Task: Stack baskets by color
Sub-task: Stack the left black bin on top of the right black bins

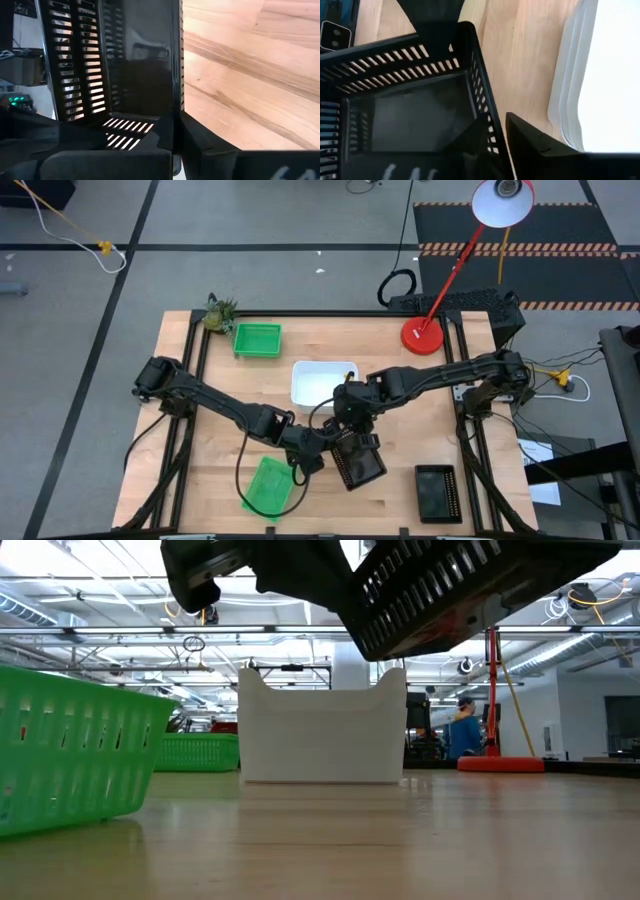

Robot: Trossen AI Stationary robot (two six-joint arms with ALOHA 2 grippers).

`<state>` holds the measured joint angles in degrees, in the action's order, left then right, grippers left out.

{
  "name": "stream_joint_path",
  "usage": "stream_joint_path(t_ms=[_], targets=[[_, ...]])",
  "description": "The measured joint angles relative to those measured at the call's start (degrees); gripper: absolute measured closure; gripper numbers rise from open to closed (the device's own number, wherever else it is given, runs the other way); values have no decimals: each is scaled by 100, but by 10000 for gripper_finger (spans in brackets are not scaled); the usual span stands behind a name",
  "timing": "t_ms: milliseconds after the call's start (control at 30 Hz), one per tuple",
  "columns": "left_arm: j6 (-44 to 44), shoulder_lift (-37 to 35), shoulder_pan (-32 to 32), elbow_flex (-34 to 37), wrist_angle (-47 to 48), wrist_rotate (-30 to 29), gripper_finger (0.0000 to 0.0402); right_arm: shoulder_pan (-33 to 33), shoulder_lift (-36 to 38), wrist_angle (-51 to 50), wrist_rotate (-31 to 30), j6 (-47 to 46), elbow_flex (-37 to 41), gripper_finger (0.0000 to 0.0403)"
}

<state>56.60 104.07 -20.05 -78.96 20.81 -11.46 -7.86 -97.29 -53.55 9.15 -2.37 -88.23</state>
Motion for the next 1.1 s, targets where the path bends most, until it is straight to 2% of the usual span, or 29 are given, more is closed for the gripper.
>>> stream_joint_path(t_ms=[200, 367, 467, 667, 800, 933, 1100], targets=[[-124, 0, -4, 11, -125, -59, 362, -42, 8, -92, 35, 20, 0, 394], [-894, 0, -28, 11, -476, -213, 333, -131, 20, -372, -21, -72, 0, 389], [-1071, -24, -82, 9, -650, -295, 300, -228, 97, -562, -14, -192, 4, 392], [-1276, -37, -427, -2, -840, -1293, 223, -591, 387, -980, -129, -611, 9, 397], [-1336, -39, -659, -2, -756, -2046, 192, -964, 736, -1195, -185, -958, 9, 396], [-1560, -39, -838, -2, -731, -2481, 182, -1387, 1045, -1421, -219, -1401, 9, 396], [-2344, -39, -987, -2, -663, -2658, 192, -1969, 1446, -1763, -514, -2224, 9, 396]])
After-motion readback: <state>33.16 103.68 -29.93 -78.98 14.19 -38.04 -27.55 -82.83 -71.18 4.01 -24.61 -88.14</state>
